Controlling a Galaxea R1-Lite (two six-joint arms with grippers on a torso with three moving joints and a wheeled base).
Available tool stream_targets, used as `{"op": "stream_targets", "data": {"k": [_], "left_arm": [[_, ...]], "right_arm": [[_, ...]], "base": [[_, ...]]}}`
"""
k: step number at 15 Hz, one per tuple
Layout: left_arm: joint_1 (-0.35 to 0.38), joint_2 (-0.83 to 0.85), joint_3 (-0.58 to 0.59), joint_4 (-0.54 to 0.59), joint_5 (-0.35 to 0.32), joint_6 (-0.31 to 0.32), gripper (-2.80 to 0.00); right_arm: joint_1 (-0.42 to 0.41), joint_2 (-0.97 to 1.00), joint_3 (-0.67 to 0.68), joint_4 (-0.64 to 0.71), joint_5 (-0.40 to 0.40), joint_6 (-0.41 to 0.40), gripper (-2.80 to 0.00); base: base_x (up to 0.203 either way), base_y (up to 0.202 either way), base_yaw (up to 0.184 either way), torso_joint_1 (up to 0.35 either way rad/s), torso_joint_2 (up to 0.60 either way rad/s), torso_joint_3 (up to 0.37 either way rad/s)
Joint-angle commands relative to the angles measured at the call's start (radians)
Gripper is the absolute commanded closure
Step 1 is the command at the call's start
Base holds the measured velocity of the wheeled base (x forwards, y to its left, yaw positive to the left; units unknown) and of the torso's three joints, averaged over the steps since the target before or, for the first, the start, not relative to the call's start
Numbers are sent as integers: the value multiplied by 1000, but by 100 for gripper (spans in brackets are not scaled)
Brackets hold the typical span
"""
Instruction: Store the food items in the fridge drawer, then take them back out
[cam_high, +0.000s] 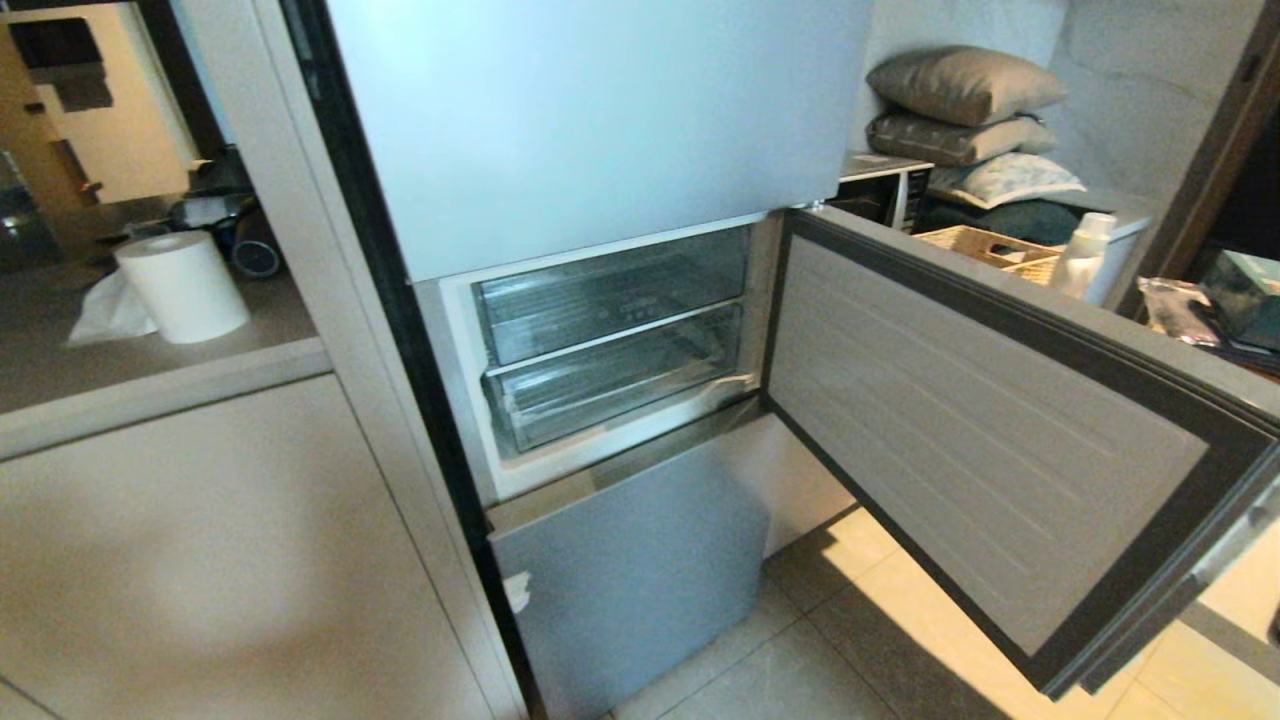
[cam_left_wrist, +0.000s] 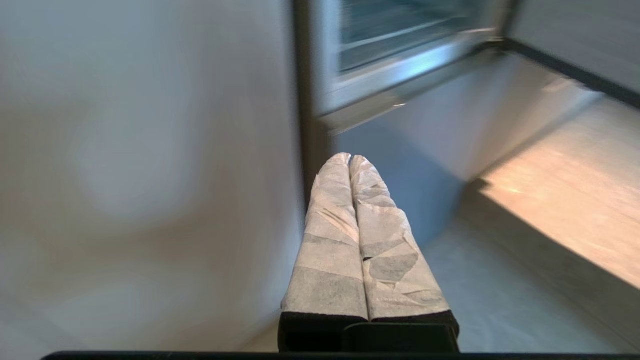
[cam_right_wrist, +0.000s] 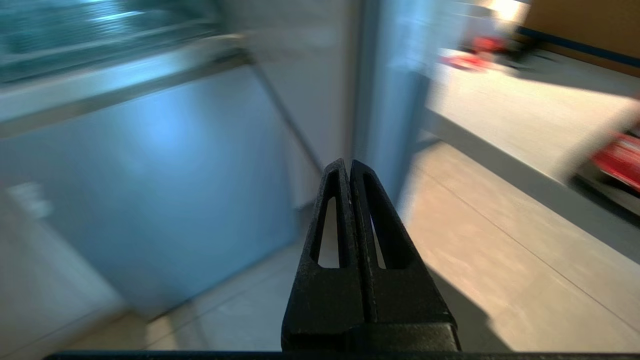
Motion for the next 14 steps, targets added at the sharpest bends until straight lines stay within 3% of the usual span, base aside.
{"op": "stream_targets", "data": {"k": [1, 9, 14], "left_arm": [[0, 0, 2, -2, 0, 0, 0], [0, 0, 2, -2, 0, 0, 0], [0, 0, 2, -2, 0, 0, 0]], "right_arm": [[0, 1, 0, 0, 0, 0, 0], [0, 0, 0, 0, 0, 0, 0], [0, 0, 0, 0, 1, -5, 0]], "base": [[0, -7, 178, 5, 5, 2], [2, -8, 166, 0, 2, 3], [0, 0, 15, 1, 0, 1]]}}
